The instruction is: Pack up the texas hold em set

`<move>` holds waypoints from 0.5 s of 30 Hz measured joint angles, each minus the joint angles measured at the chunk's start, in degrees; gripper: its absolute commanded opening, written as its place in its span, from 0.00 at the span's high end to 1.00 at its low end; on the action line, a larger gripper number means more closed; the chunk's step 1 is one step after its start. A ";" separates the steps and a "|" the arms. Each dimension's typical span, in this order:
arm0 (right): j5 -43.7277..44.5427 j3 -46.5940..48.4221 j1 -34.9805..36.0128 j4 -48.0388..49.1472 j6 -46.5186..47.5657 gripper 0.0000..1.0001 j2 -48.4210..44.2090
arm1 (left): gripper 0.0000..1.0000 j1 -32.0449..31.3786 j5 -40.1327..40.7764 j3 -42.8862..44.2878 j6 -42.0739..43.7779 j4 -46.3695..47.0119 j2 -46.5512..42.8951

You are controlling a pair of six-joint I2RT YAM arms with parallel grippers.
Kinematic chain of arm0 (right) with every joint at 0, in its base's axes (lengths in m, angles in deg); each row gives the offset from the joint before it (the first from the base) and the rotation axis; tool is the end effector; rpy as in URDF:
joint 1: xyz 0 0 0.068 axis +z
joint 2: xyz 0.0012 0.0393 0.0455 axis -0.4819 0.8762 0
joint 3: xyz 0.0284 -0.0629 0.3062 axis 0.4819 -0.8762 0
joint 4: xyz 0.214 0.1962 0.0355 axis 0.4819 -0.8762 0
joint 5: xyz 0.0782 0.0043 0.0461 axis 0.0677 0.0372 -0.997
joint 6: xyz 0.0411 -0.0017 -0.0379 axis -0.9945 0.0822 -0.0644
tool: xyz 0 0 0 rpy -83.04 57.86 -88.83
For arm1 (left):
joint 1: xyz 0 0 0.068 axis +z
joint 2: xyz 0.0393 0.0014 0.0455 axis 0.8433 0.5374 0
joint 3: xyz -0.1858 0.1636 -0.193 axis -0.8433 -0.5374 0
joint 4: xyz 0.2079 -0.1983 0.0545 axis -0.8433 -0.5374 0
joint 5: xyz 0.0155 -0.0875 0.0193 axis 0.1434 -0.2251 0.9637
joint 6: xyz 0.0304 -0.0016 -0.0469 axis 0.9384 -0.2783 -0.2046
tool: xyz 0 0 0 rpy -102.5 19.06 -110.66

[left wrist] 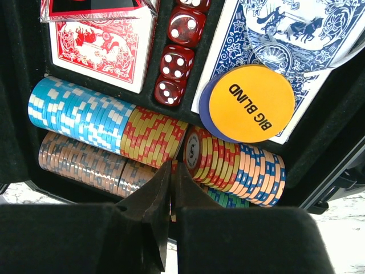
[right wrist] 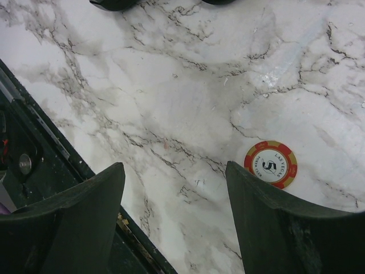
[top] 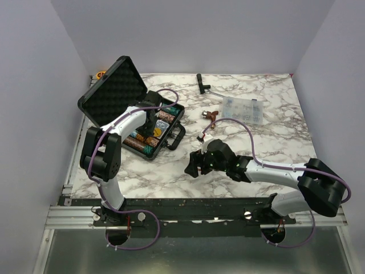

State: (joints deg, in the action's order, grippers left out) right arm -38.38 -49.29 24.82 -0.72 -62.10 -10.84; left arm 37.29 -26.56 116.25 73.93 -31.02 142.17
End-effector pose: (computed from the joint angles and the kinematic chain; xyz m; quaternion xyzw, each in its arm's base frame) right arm 0.1708 0.2373 0.2016 -0.2180 0.8582 0.3307 0.3266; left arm 0.3764 -0.1291 0.2326 0.0981 0.9768 0.0766 0.1744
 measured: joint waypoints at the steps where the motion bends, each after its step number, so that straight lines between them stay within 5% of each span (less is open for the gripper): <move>1: -0.11 -0.11 0.00 0.17 -0.13 0.26 0.02 | 0.87 0.00 0.07 0.02 -0.04 0.00 0.02; 15: -0.50 -0.09 0.00 0.33 -1.27 0.26 1.16 | 0.63 -0.04 0.87 0.02 -1.60 0.09 -0.02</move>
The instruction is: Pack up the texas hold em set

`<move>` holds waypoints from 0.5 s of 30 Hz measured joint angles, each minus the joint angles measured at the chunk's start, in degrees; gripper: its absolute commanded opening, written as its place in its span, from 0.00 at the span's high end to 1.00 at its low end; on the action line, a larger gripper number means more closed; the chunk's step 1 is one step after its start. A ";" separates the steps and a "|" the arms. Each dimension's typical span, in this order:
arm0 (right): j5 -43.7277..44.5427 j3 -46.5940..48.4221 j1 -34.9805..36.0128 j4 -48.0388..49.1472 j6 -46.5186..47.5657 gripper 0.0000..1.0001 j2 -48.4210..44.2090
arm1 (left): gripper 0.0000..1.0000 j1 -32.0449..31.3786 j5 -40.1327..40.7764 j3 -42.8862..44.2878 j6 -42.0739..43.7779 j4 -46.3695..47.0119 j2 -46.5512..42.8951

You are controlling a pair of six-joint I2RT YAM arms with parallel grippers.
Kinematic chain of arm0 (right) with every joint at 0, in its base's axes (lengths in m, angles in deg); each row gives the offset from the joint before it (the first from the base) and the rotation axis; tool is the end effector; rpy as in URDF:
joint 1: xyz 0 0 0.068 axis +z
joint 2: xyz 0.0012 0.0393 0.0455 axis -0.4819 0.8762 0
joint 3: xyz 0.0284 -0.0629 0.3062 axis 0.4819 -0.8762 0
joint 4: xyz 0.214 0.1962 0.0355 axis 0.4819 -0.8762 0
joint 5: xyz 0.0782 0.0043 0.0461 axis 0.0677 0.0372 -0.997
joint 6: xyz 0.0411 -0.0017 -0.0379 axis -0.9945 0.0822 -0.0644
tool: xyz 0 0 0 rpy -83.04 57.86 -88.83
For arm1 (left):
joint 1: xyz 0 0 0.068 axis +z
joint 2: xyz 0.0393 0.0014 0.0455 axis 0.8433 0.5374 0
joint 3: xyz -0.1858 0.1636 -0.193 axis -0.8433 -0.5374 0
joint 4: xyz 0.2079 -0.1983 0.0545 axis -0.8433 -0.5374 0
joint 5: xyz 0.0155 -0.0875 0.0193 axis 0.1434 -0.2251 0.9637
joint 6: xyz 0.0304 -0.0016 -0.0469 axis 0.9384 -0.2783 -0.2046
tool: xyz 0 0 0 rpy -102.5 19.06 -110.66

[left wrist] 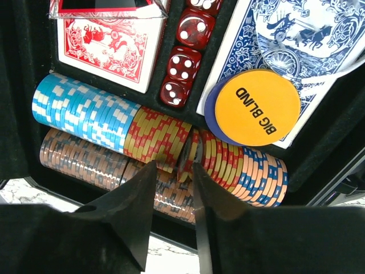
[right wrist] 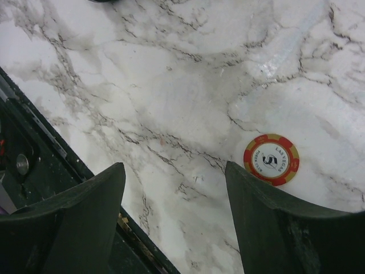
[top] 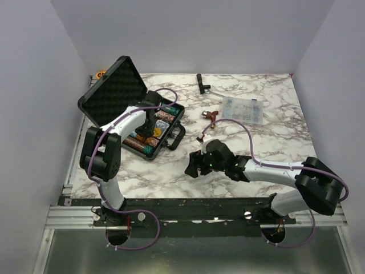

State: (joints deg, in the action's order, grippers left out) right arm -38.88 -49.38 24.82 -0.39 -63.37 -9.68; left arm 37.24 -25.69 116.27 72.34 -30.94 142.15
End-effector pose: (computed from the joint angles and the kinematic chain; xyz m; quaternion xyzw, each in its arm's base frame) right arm 0.1716 0.2389 0.1961 -0.2108 0.8636 0.3326 0.3149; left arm 0.3766 -0.1289 0.2330 0.0835 0.9771 0.0811 0.1781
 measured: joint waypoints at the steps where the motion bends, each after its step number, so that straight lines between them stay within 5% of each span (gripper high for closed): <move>1: 0.52 0.31 0.00 -0.92 -0.37 0.26 0.20 | 0.57 0.00 0.07 0.00 -0.28 -0.02 -0.13; 4: 4.44 3.76 0.00 -7.69 -2.29 0.23 1.79 | 0.38 0.09 0.07 -0.04 -1.18 -0.02 -1.22; 15: 14.93 18.93 0.00 -34.16 -9.14 0.15 7.85 | 0.20 0.11 -3.91 -4.02 -3.76 4.04 -19.19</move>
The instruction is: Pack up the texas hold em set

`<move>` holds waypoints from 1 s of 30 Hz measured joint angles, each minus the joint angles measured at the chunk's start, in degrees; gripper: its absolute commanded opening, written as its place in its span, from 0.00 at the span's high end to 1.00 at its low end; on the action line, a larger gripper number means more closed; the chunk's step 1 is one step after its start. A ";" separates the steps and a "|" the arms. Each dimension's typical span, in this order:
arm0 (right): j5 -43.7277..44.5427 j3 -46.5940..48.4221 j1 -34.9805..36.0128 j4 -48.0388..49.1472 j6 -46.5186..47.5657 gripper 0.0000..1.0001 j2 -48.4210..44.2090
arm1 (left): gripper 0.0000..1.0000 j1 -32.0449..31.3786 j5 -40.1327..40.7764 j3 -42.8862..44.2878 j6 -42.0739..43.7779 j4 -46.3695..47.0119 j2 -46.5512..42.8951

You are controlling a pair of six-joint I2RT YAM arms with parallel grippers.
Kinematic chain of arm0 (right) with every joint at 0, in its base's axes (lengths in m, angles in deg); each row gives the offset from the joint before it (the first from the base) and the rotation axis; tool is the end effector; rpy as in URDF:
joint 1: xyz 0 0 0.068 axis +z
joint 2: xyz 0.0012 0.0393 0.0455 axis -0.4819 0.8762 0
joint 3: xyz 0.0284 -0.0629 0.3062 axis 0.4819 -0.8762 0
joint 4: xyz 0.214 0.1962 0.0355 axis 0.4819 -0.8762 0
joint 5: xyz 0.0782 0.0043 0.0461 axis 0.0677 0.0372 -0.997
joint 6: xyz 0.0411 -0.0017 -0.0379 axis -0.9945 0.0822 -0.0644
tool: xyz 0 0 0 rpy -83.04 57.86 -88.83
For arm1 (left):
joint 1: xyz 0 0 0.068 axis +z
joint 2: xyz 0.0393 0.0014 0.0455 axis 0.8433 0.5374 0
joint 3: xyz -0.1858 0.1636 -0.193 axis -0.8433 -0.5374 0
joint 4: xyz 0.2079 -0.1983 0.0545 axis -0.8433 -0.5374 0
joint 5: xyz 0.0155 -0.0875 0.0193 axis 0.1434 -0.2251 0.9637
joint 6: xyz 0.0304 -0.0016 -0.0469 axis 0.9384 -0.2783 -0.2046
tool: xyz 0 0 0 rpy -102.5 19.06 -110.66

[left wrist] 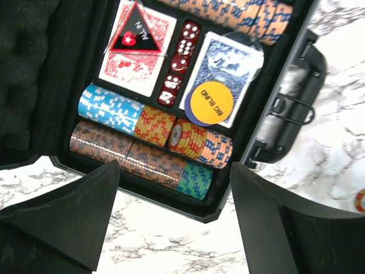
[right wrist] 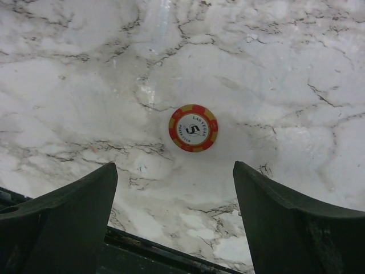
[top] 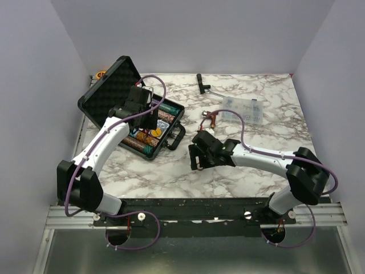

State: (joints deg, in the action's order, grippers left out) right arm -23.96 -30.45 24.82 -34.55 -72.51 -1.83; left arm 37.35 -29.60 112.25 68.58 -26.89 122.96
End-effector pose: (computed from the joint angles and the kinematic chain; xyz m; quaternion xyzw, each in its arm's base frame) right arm 0.1994 0.2599 0.2197 -0.1074 0.9540 0.1371 0.2442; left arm 0.3205 -0.1102 0.3303 0.0386 0.9443 -0.0053 0.3267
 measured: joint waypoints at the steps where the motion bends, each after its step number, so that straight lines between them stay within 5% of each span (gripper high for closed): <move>1: 0.26 1.20 -0.02 -1.66 -0.59 0.15 1.01 | 0.20 0.00 -1.01 -0.31 -0.07 0.46 -1.27; 14: 1.29 17.05 0.00 -14.86 -5.55 0.24 19.71 | 0.18 0.00 -13.73 -4.28 -0.24 2.64 -8.07; 30: 1.25 20.41 -0.02 -18.25 -7.39 0.41 22.47 | 0.17 0.07 -16.85 -4.28 -0.13 2.82 -9.64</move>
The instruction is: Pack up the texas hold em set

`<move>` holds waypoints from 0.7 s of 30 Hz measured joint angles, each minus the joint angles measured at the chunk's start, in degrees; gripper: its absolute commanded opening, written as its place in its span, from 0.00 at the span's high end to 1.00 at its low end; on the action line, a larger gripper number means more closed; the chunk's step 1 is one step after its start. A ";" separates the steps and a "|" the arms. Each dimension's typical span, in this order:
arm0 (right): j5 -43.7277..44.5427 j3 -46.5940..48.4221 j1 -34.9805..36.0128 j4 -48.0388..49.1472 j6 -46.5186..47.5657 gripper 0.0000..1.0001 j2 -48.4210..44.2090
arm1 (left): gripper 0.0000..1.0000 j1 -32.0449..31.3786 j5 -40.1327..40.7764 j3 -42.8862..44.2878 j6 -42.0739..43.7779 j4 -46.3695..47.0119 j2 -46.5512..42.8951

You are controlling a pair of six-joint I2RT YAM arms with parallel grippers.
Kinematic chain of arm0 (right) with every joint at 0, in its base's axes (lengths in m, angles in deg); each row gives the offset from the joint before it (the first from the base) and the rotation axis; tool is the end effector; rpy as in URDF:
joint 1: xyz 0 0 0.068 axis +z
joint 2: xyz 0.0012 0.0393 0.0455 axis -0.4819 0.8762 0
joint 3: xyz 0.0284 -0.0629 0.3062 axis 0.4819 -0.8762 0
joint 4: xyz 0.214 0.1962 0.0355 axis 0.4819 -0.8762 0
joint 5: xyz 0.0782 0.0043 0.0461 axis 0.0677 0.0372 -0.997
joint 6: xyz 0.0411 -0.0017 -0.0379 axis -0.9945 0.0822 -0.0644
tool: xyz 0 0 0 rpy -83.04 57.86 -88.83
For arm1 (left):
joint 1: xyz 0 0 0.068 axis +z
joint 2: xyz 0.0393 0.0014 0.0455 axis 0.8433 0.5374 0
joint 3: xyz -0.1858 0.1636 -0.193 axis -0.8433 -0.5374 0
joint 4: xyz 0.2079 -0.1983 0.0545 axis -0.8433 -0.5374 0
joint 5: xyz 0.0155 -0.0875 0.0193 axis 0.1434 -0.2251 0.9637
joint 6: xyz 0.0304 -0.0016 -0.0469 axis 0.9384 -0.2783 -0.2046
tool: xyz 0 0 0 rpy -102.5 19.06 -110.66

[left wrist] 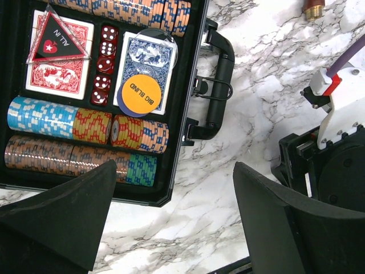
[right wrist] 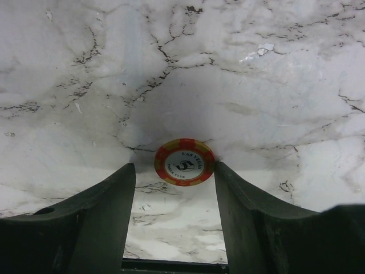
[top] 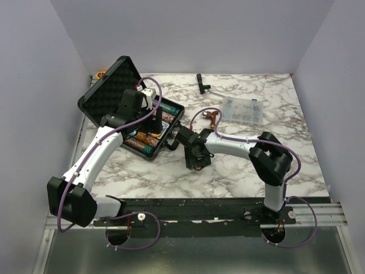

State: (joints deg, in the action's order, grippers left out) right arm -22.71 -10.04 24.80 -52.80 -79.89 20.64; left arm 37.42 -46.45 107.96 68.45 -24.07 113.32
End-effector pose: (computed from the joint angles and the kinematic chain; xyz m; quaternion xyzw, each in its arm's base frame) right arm 0.2460 0.3215 0.1788 -0.0612 0.9892 0.0117 0.1325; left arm 0.2796 -0.1069 0.3572 0.0855 0.9184 -0.1567 0.3532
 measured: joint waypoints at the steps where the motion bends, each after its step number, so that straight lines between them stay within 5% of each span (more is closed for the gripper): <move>1: 0.02 0.04 0.00 -0.02 0.00 0.42 0.07 | 0.17 0.00 -0.09 0.00 0.00 0.00 -0.02; 13: 0.20 0.46 0.02 0.02 0.35 0.71 0.42 | 0.17 0.09 -1.70 -0.07 -0.02 0.24 0.00; 21: 0.50 -2.47 0.02 3.21 1.64 0.74 -1.70 | 0.16 0.63 -6.80 -1.11 -1.36 2.36 1.36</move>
State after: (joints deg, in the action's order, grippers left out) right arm -22.21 -12.51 24.82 -49.59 -78.25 18.93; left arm 38.05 -53.25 106.85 67.09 -21.71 114.67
